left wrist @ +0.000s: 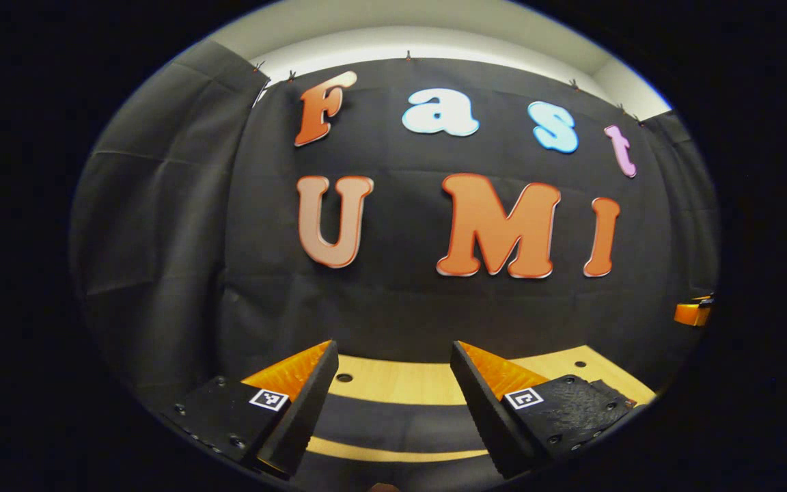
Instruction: Grasp the waist and the cuffs of the jeans and fold them to make the two legs overlap; first hold the waist and fold one-third of the jeans toward the cuffs, then hold the cuffs and fold the remaining one-third in the same direction to finish folding.
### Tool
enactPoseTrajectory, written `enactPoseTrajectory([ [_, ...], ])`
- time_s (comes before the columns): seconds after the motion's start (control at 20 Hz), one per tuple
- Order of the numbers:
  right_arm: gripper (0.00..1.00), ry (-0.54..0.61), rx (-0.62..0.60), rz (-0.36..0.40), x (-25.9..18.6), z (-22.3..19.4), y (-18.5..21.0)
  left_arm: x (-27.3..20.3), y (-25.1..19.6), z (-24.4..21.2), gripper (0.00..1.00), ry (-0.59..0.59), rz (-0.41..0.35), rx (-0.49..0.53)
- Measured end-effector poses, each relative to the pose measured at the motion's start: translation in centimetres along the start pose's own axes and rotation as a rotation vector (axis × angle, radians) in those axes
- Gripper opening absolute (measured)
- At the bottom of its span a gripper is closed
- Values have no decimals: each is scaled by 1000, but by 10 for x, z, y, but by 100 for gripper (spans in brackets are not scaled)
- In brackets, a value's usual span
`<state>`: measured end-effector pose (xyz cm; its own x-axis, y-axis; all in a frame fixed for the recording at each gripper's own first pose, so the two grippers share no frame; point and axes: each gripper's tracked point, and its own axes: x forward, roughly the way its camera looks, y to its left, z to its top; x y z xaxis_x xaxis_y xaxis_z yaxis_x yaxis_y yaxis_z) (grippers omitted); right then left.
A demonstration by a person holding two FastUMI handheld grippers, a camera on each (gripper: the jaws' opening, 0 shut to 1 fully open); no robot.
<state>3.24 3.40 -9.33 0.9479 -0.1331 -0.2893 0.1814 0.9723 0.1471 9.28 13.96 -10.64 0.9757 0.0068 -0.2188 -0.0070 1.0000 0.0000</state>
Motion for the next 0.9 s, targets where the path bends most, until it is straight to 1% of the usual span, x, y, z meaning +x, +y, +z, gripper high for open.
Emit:
enactPoseTrajectory([
  [0.05,98,39,16,-21,0,-10,-7,0,14,-10,99,38,22,-3],
  [0.1,100,74,29,-34,0,-19,-11,0,26,-22,99,66,39,-9],
  [0.2,98,125,47,-70,-2,-35,-23,1,47,-45,98,139,61,-17],
  [0.3,98,180,76,-98,-4,-51,-31,2,65,-67,98,222,80,14],
  [0.4,98,222,93,-128,-2,-64,-38,3,85,-86,98,275,109,82],
  [0.5,98,262,77,-163,-2,-81,-50,2,95,-103,98,314,107,78],
  [0.6,98,299,61,-169,1,-97,-60,-1,104,-129,98,392,122,27],
  [0.7,98,372,59,-163,8,-120,-70,-3,115,-158,96,482,169,-39],
  [0.75,98,423,66,-154,11,-133,-75,-4,120,-172,98,519,189,-77],
  [0.9,99,528,128,-174,28,-168,-102,-7,132,-215,98,677,261,-227],
])
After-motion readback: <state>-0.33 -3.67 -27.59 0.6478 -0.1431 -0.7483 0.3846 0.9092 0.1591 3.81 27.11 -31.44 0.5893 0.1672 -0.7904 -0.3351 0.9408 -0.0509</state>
